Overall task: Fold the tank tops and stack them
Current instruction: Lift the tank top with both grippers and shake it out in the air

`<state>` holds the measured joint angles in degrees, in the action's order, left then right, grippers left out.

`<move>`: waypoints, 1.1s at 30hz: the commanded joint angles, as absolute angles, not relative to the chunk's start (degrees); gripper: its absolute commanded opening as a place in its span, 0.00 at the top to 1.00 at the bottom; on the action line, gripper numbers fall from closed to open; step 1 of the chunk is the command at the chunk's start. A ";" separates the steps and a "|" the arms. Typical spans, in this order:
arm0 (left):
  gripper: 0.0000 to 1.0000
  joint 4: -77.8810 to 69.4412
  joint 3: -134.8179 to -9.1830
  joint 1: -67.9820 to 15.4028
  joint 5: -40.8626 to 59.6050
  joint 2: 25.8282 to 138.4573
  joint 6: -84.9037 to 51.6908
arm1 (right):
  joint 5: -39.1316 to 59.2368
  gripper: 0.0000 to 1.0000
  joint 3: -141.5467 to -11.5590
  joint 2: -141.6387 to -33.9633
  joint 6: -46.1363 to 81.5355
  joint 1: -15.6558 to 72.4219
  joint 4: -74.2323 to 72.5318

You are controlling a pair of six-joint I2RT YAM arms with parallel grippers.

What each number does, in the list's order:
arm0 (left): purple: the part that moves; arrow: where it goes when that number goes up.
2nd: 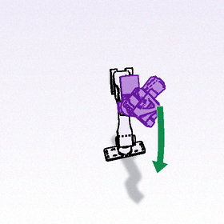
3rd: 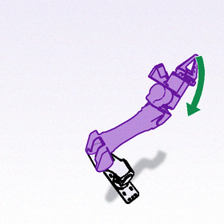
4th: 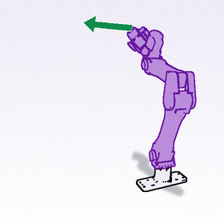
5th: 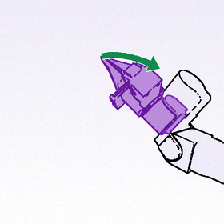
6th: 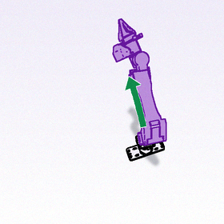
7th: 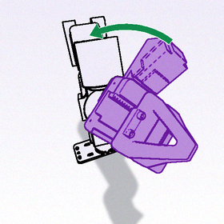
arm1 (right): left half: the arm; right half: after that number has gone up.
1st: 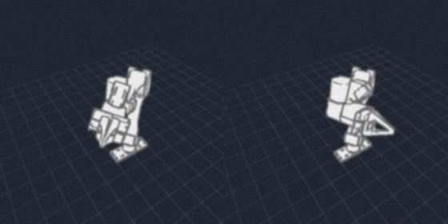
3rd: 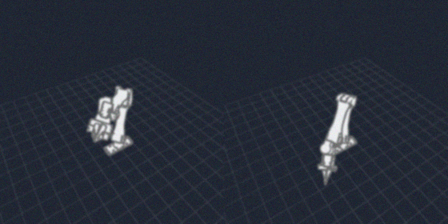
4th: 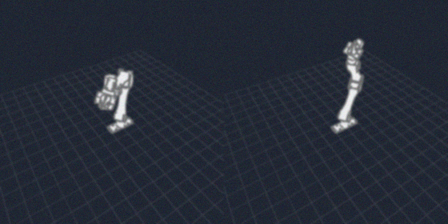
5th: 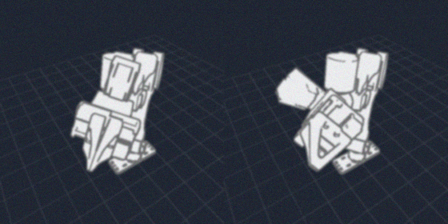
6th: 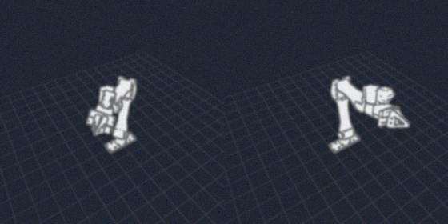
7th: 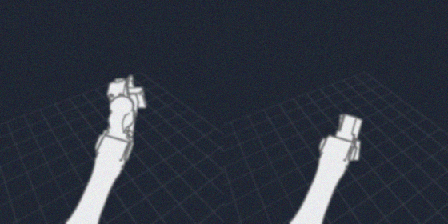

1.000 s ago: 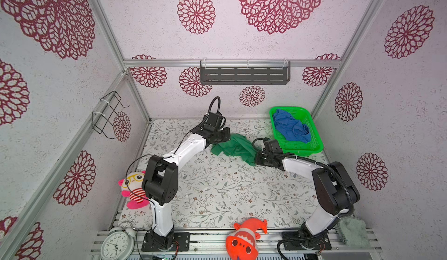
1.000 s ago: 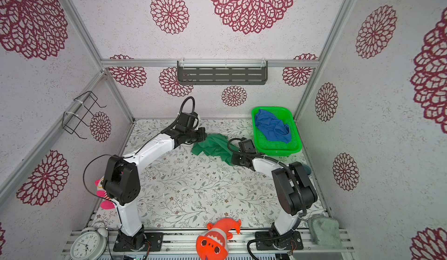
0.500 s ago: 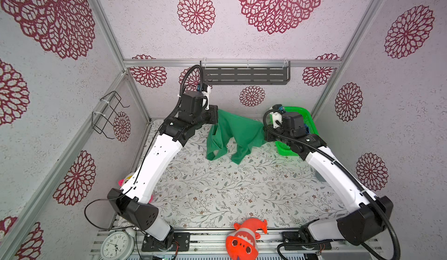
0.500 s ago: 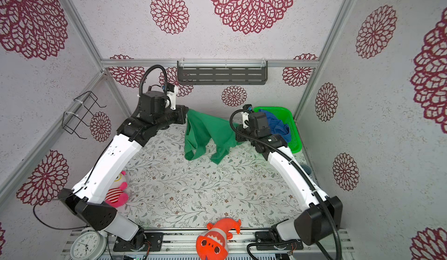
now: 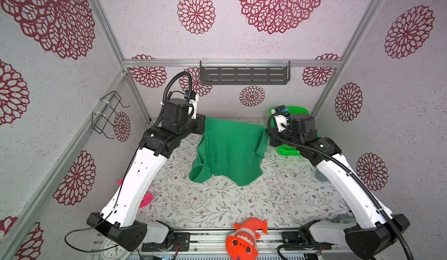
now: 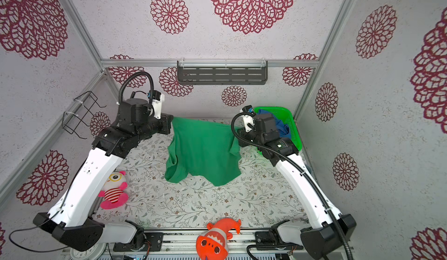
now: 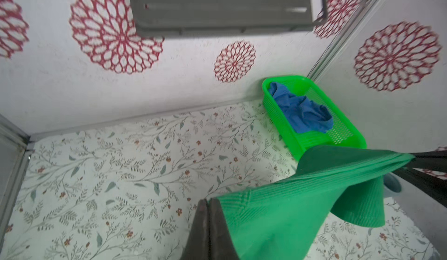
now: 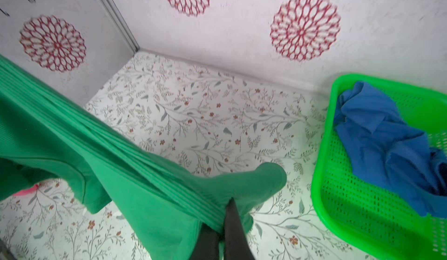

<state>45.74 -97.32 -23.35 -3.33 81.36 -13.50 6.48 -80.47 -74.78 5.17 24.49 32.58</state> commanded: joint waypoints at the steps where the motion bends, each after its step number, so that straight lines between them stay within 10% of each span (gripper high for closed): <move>1: 1.00 46.08 -95.12 -20.68 -5.85 83.72 -12.52 | 6.34 1.00 -78.27 -77.12 6.39 23.55 35.23; 11: 1.00 47.55 -94.63 -17.99 -9.17 89.31 -10.55 | 8.93 1.00 -80.93 -87.16 7.53 24.13 39.44; 25: 1.00 59.23 -106.39 -18.93 -20.26 76.41 -6.22 | 38.73 1.00 -80.31 -78.97 6.24 26.28 40.27; 33: 1.00 59.67 -117.62 -15.67 -8.70 93.77 3.33 | 40.73 1.00 -72.26 -79.45 19.92 25.30 25.86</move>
<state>60.47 -115.31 -18.52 -9.74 84.33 -2.92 42.13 -75.16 -76.97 13.06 27.14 27.86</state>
